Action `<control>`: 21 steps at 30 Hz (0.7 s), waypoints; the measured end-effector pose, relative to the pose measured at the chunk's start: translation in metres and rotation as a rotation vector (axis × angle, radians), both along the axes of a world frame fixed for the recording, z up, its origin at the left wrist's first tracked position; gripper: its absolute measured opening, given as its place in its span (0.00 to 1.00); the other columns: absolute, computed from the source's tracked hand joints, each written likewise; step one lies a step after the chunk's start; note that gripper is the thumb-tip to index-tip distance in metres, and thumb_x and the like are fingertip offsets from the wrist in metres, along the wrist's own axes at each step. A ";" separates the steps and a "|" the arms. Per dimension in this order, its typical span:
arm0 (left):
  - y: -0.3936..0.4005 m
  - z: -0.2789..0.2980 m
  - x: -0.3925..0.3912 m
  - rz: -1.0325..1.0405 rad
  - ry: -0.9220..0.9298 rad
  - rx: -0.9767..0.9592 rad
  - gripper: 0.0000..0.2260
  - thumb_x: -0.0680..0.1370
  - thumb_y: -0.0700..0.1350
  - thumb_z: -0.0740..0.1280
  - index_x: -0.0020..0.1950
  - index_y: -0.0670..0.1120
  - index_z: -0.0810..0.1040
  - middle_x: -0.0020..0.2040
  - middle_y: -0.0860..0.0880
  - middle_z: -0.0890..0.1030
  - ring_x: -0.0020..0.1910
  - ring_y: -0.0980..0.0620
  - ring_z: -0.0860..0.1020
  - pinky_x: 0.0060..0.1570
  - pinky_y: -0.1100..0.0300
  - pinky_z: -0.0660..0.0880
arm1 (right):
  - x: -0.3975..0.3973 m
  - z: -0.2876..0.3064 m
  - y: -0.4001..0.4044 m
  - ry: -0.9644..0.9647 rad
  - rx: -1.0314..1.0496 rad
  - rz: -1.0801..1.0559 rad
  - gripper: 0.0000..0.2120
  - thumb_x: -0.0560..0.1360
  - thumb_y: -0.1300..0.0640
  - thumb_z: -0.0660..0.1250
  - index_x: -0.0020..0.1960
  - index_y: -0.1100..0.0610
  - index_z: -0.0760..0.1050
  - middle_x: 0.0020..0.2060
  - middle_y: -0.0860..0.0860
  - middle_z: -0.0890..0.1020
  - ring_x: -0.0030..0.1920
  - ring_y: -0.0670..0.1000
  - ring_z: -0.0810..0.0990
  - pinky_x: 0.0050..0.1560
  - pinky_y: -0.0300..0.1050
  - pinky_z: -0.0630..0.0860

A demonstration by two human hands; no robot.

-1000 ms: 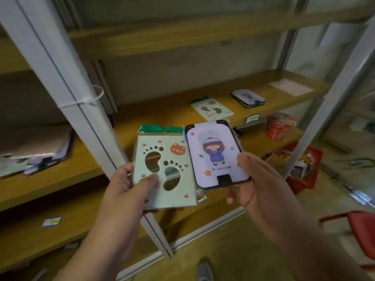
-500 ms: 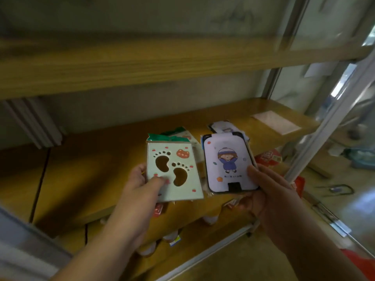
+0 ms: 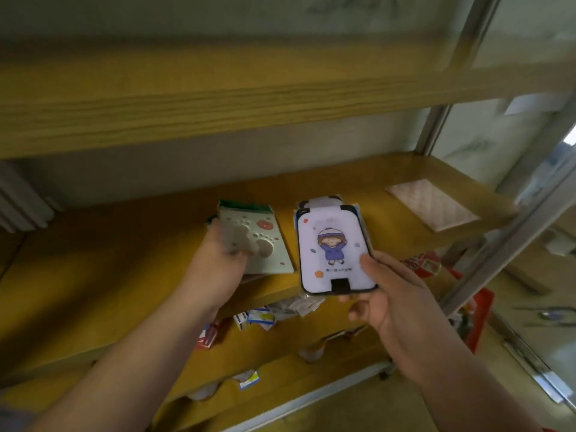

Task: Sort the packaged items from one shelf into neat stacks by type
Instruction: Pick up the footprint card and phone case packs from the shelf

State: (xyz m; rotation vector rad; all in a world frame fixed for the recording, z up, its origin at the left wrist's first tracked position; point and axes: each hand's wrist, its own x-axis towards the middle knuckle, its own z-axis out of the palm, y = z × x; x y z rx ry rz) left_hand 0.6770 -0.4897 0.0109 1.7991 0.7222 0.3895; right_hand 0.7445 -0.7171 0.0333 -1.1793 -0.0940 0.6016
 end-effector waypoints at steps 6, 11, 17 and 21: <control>-0.018 -0.007 0.009 0.132 0.305 0.434 0.27 0.79 0.38 0.65 0.77 0.53 0.66 0.75 0.47 0.65 0.72 0.43 0.66 0.67 0.48 0.70 | 0.053 -0.003 -0.013 -0.066 -0.063 0.163 0.17 0.75 0.54 0.68 0.62 0.57 0.77 0.49 0.57 0.87 0.40 0.55 0.86 0.27 0.43 0.77; -0.040 -0.011 0.010 0.163 0.338 0.584 0.21 0.81 0.39 0.62 0.74 0.52 0.71 0.76 0.47 0.67 0.73 0.43 0.63 0.71 0.45 0.65 | 0.094 -0.015 -0.021 -0.287 -0.229 0.256 0.09 0.80 0.52 0.65 0.60 0.44 0.77 0.48 0.47 0.87 0.41 0.51 0.87 0.31 0.40 0.78; -0.062 -0.009 0.007 0.127 0.268 0.750 0.20 0.79 0.35 0.64 0.70 0.47 0.75 0.73 0.46 0.73 0.74 0.43 0.64 0.74 0.39 0.59 | 0.143 -0.027 -0.020 -0.401 -0.323 0.233 0.10 0.80 0.53 0.65 0.55 0.38 0.72 0.45 0.36 0.85 0.39 0.48 0.87 0.31 0.37 0.78; -0.075 -0.005 0.014 0.147 0.297 0.752 0.19 0.80 0.37 0.63 0.71 0.47 0.75 0.73 0.48 0.72 0.75 0.46 0.64 0.75 0.42 0.57 | 0.168 -0.030 -0.004 -0.438 -0.348 0.263 0.10 0.80 0.54 0.65 0.57 0.40 0.72 0.46 0.42 0.86 0.38 0.48 0.87 0.31 0.37 0.77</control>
